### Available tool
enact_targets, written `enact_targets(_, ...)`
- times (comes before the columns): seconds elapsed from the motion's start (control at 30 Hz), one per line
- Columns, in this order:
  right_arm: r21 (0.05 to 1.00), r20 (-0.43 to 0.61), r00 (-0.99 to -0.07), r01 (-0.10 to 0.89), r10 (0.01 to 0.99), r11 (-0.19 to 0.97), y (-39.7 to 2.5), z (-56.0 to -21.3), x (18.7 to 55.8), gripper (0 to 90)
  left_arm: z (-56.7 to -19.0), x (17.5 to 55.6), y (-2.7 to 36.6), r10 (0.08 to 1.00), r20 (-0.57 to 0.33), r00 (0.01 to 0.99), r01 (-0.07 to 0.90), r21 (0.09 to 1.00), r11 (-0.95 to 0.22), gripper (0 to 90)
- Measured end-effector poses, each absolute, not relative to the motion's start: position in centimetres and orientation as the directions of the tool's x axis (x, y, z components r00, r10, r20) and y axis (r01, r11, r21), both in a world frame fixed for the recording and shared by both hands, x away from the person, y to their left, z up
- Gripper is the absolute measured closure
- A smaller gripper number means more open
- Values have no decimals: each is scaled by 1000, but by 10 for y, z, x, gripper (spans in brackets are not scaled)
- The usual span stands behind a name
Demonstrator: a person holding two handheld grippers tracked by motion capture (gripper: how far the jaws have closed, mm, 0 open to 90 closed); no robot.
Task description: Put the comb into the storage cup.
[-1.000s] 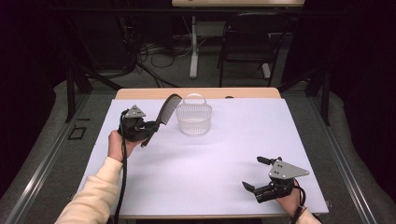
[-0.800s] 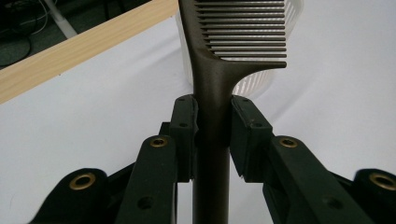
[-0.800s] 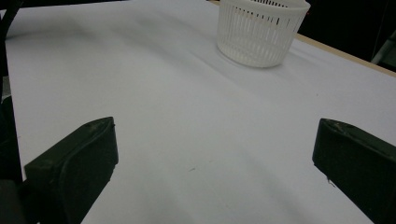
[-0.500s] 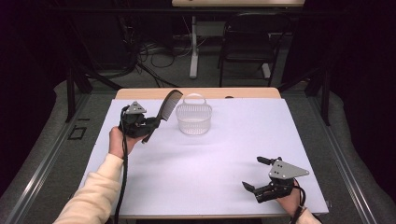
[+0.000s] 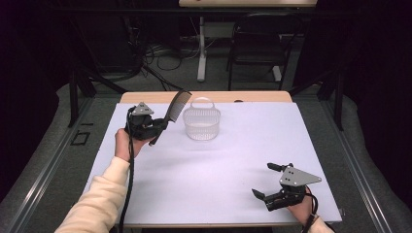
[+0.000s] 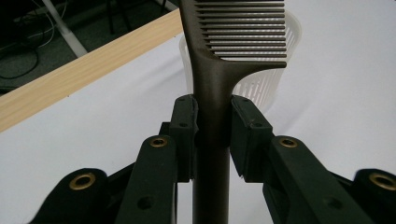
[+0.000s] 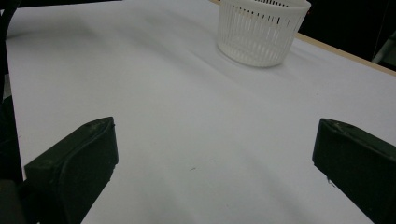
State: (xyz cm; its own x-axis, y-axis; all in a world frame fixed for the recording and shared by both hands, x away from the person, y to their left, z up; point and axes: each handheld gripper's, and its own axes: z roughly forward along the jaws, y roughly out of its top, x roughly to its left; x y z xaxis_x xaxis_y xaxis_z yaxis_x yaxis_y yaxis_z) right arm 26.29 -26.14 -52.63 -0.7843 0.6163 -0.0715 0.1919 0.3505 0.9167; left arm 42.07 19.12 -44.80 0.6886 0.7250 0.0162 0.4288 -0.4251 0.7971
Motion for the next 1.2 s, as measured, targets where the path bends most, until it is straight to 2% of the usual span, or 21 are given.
enact_targets(1.2,916,-67,-785,195,616,349,-261,-526,263,0,-435,431,186,734,20,679,407,822,-399,722)
